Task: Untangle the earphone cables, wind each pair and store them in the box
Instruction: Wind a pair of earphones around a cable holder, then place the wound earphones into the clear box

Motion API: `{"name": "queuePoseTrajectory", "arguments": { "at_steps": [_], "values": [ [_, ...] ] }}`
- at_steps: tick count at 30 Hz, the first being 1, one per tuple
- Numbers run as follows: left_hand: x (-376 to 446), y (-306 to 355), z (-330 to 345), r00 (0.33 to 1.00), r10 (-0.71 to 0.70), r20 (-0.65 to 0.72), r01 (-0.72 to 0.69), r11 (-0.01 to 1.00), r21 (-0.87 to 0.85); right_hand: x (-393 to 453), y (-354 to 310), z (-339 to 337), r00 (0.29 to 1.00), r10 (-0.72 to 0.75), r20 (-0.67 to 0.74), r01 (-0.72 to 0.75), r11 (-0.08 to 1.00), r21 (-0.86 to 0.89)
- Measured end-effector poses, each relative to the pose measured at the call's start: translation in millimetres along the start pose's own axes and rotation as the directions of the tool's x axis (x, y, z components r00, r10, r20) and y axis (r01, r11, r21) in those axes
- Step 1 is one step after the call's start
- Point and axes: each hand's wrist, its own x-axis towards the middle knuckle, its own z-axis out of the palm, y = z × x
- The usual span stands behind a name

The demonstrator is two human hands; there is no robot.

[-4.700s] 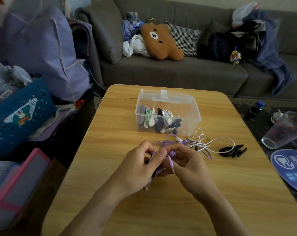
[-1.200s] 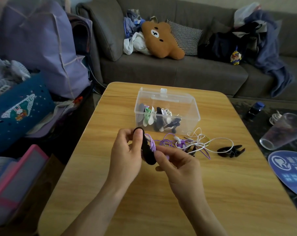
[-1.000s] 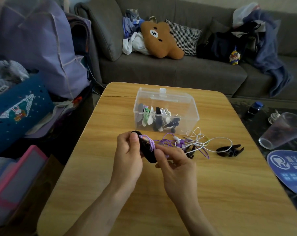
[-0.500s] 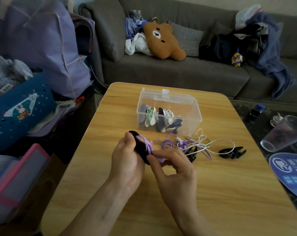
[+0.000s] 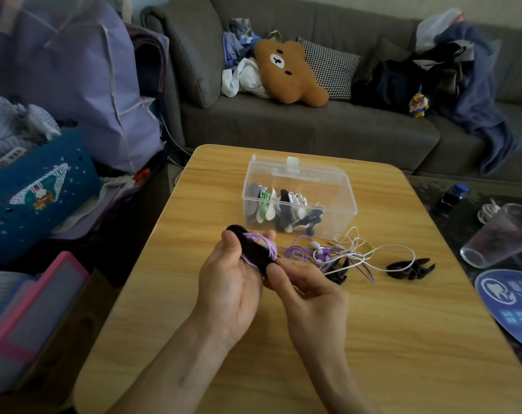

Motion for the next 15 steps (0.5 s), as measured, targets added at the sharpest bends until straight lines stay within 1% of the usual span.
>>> {"name": "queuePoseTrajectory", "arguments": {
  "at_steps": [1, 2, 3, 4, 5, 6, 7, 8, 10, 11, 13, 15],
  "values": [
    [0, -1, 1, 0.999, 0.021, 0.036, -0.023, 0.998, 0.067, 2, -2, -2, 1.000, 0.001, -0.017, -0.001, 1.000, -0.001],
    [0, -1, 2, 0.996, 0.040, 0.077, -0.052, 0.984, 0.170, 6, -2, -5, 0.999, 0.005, -0.042, -0.006, 1.000, -0.015],
    [0, -1, 2, 0.992, 0.061, 0.115, -0.094, 0.946, 0.310, 11, -5, -8, 0.998, 0.000, -0.064, -0.003, 0.999, -0.044],
    [1, 2, 0, 0.986, 0.091, 0.143, -0.149, 0.864, 0.480, 18, -8, -13, 0.997, -0.021, -0.078, 0.015, 0.996, -0.085],
    [2, 7, -4, 0.976, 0.135, 0.172, -0.214, 0.740, 0.637, 26, -14, -17, 0.994, -0.065, -0.092, 0.051, 0.988, -0.147],
    [4, 12, -8, 0.960, 0.182, 0.211, -0.278, 0.610, 0.742, 35, -22, -21, 0.986, -0.126, -0.111, 0.099, 0.971, -0.219],
    [5, 17, -12, 0.945, 0.219, 0.243, -0.323, 0.507, 0.799, 45, -32, -25, 0.971, -0.198, -0.136, 0.150, 0.942, -0.302],
    [6, 23, -16, 0.936, 0.236, 0.261, -0.342, 0.438, 0.831, 57, -42, -29, 0.952, -0.273, -0.142, 0.198, 0.897, -0.395],
    [7, 29, -24, 0.930, 0.212, 0.301, -0.358, 0.325, 0.875, 84, -59, -36, 0.918, -0.383, -0.103, 0.248, 0.757, -0.604],
    [8, 31, -27, 0.919, 0.203, 0.339, -0.382, 0.239, 0.893, 98, -65, -37, 0.909, -0.409, -0.079, 0.248, 0.683, -0.687],
    [12, 29, -33, 0.884, 0.182, 0.431, -0.448, 0.065, 0.892, 127, -69, -37, 0.907, -0.417, -0.053, 0.200, 0.539, -0.818],
    [12, 24, -34, 0.862, 0.141, 0.488, -0.484, -0.061, 0.873, 149, -67, -33, 0.910, -0.414, -0.004, 0.174, 0.393, -0.903]
  ]
}}
